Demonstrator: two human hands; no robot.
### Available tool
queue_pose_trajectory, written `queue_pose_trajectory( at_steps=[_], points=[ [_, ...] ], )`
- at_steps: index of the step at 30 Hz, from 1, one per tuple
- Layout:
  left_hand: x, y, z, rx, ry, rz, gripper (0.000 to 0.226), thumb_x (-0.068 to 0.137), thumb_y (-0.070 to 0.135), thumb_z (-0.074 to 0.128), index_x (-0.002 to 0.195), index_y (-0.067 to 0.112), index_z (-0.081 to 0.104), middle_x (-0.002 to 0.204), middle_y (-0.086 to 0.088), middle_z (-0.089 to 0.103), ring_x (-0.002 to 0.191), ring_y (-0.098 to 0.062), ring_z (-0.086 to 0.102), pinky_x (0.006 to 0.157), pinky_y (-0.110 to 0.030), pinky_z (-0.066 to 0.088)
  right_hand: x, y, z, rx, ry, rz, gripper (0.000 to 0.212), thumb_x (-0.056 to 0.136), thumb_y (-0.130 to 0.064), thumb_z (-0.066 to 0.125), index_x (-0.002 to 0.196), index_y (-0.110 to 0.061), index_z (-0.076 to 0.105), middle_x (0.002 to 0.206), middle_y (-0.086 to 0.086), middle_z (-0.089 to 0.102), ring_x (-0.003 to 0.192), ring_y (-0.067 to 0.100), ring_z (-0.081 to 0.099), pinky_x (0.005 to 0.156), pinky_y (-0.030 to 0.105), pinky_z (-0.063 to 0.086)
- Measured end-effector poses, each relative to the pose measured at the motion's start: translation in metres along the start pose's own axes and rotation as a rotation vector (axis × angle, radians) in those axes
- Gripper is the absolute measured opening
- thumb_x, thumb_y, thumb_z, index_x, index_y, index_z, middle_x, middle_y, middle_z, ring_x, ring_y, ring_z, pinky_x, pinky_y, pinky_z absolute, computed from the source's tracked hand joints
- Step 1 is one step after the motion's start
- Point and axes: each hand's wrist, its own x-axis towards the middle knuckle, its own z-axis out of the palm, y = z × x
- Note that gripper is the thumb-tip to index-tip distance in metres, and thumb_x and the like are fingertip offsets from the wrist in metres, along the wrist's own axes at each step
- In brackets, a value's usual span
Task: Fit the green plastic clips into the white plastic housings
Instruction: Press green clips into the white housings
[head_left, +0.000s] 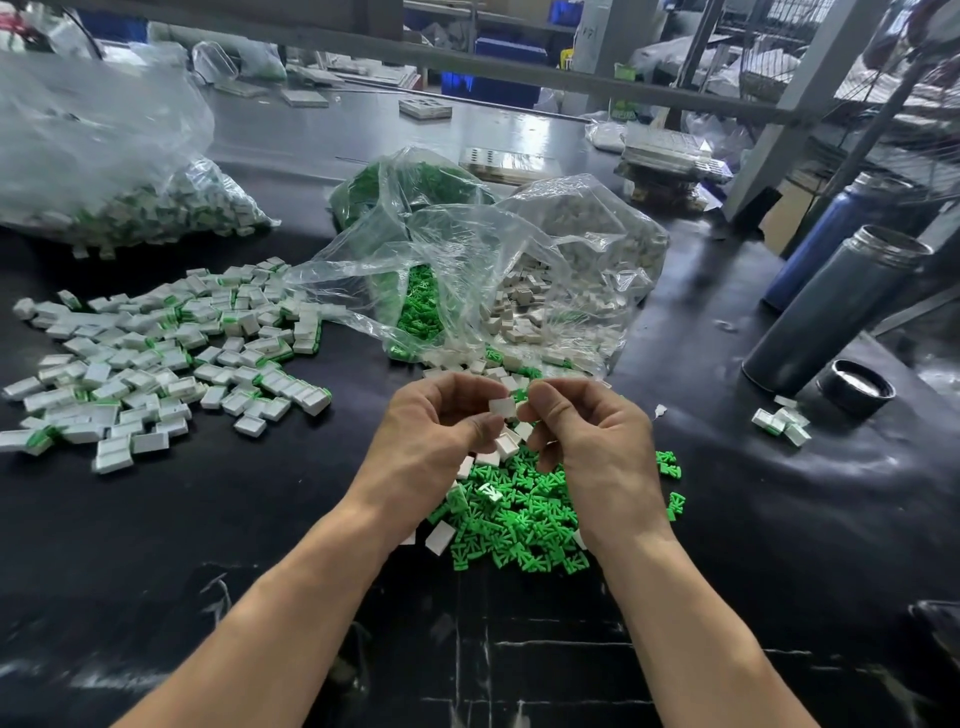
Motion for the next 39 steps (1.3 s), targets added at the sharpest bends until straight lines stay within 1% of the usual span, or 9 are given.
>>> queue_pose_trajectory(
  at_steps=[3, 10, 16, 22, 25, 28, 32, 35, 39],
  points=[
    [-0.001, 0.0, 0.002, -0.01, 0.016, 0.008, 0.019, 0.087, -0.001, 0.075, 0.102, 0.011, 0.072, 0.091, -0.008, 0.077, 0.071, -0.015, 0.071, 0.059, -0.014, 0.049, 0.0, 0.002, 0.0, -0.023, 0.005, 0.028, 0.01, 0.096, -0.02, 0.074, 0.089, -0.014, 0.074, 0.071, 0.005, 0.07, 0.056, 0.013, 0.056, 0.046, 0.025, 0.045],
    [-0.001, -0.003, 0.003, -0.092, 0.042, 0.028, 0.018, 0.086, -0.004, 0.076, 0.098, 0.009, 0.071, 0.084, 0.0, 0.076, 0.073, -0.014, 0.071, 0.066, -0.019, 0.056, -0.004, 0.004, 0.003, -0.04, -0.051, 0.033, 0.013, 0.097, -0.02, 0.072, 0.086, -0.013, 0.073, 0.071, 0.0, 0.07, 0.056, 0.011, 0.056, 0.047, 0.024, 0.045],
    [-0.001, -0.002, 0.0, -0.015, 0.027, 0.02, 0.018, 0.086, 0.003, 0.078, 0.099, 0.015, 0.073, 0.089, 0.0, 0.079, 0.077, -0.011, 0.073, 0.065, -0.015, 0.053, -0.001, 0.006, -0.002, -0.245, -0.052, -0.028, 0.011, 0.097, -0.028, 0.073, 0.087, -0.024, 0.074, 0.072, -0.005, 0.071, 0.059, 0.007, 0.06, 0.055, 0.024, 0.047],
    [-0.001, 0.0, -0.001, -0.072, 0.04, 0.008, 0.014, 0.086, 0.0, 0.077, 0.096, 0.009, 0.075, 0.087, -0.011, 0.077, 0.075, -0.019, 0.073, 0.069, -0.023, 0.059, 0.0, 0.005, -0.004, -0.316, -0.112, -0.059, 0.013, 0.097, -0.026, 0.072, 0.089, -0.036, 0.072, 0.075, -0.006, 0.072, 0.062, 0.006, 0.061, 0.059, 0.028, 0.048],
    [0.0, -0.001, -0.002, -0.094, 0.049, -0.018, 0.014, 0.086, -0.003, 0.076, 0.098, 0.004, 0.074, 0.083, -0.012, 0.076, 0.071, -0.018, 0.071, 0.065, -0.023, 0.059, -0.001, 0.005, -0.004, -0.371, -0.121, -0.094, 0.012, 0.097, -0.026, 0.071, 0.088, -0.033, 0.071, 0.075, -0.011, 0.071, 0.063, 0.004, 0.061, 0.06, 0.027, 0.048],
    [-0.001, -0.001, -0.004, -0.059, 0.022, -0.043, 0.011, 0.087, -0.001, 0.075, 0.097, -0.001, 0.075, 0.075, -0.014, 0.074, 0.066, -0.018, 0.07, 0.063, -0.026, 0.061, -0.004, 0.004, -0.003, -0.43, -0.125, -0.127, 0.012, 0.097, -0.025, 0.072, 0.087, -0.03, 0.07, 0.072, -0.017, 0.069, 0.062, 0.002, 0.059, 0.057, 0.018, 0.045],
    [-0.001, -0.001, -0.006, 0.002, 0.028, -0.033, 0.006, 0.086, -0.001, 0.076, 0.091, 0.002, 0.077, 0.071, -0.013, 0.074, 0.064, -0.019, 0.07, 0.064, -0.03, 0.062, -0.007, 0.002, 0.0, -0.504, -0.117, -0.169, 0.016, 0.097, -0.02, 0.071, 0.084, -0.029, 0.068, 0.068, -0.023, 0.064, 0.06, 0.0, 0.056, 0.054, 0.012, 0.041],
    [-0.001, 0.0, -0.007, 0.049, 0.027, 0.002, 0.01, 0.086, -0.002, 0.076, 0.086, 0.008, 0.078, 0.071, -0.012, 0.075, 0.062, -0.019, 0.069, 0.06, -0.026, 0.061, -0.009, -0.001, 0.001, -0.558, -0.114, -0.223, 0.016, 0.096, -0.019, 0.072, 0.085, -0.028, 0.067, 0.076, -0.018, 0.066, 0.064, 0.002, 0.057, 0.056, 0.016, 0.044],
    [-0.001, 0.001, -0.01, 0.116, 0.027, 0.039, 0.02, 0.087, -0.006, 0.074, 0.084, 0.013, 0.078, 0.069, -0.007, 0.075, 0.059, -0.014, 0.069, 0.058, -0.021, 0.056, -0.01, -0.003, 0.002, -0.609, -0.126, -0.284, 0.013, 0.095, -0.014, 0.074, 0.088, -0.024, 0.069, 0.073, -0.013, 0.064, 0.069, 0.002, 0.058, 0.06, 0.014, 0.043]
  ],
)
